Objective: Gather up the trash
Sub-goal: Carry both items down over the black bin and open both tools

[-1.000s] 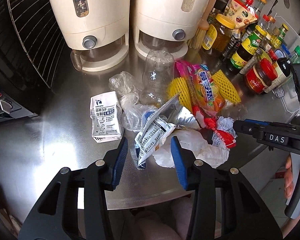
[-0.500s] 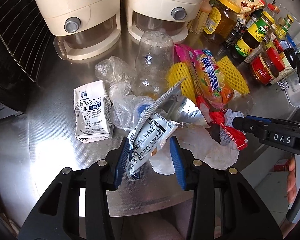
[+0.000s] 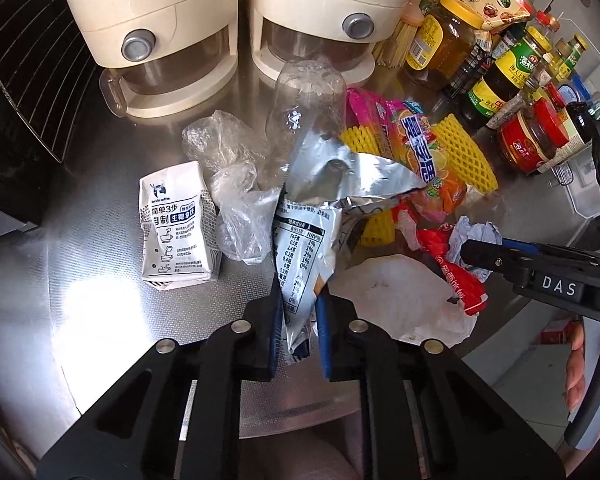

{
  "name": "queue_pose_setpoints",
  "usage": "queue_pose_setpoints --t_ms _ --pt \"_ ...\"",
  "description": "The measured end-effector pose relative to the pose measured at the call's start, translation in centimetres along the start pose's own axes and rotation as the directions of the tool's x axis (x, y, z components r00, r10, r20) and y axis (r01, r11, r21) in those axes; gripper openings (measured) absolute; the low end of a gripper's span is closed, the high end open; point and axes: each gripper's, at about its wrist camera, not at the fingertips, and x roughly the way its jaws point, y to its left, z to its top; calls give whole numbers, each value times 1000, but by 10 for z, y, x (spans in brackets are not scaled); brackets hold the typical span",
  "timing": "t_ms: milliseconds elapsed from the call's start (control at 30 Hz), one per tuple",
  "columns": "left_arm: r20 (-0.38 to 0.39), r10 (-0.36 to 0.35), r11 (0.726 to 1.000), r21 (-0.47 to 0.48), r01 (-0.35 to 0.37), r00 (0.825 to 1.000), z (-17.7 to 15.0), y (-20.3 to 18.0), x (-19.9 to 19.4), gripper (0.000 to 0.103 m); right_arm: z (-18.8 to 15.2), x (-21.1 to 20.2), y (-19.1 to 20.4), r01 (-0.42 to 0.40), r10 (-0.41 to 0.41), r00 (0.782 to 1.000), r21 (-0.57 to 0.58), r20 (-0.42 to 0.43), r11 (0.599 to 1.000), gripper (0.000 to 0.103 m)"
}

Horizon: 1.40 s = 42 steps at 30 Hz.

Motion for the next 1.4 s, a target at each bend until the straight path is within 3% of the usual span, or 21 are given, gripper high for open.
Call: queue_pose_setpoints --t_ms 433,667,1100,1400 --pt "135 52 998 17 -55 990 10 -11 -67 10 -3 -65 4 -28 30 987 -13 156 1000 42" --pt "198 58 998 27 -64 978 -9 -27 -108 10 -27 -110 13 -48 63 973 -72 220 996 42" --pt "235 44 999 -7 -44 971 -99 -41 -147 10 -110 -136 21 -79 122 964 -183 236 980 42" --pt "127 2 999 -32 2 992 -183 -46 -91 10 -185 -74 -10 -97 132 981 -229 144 969 42"
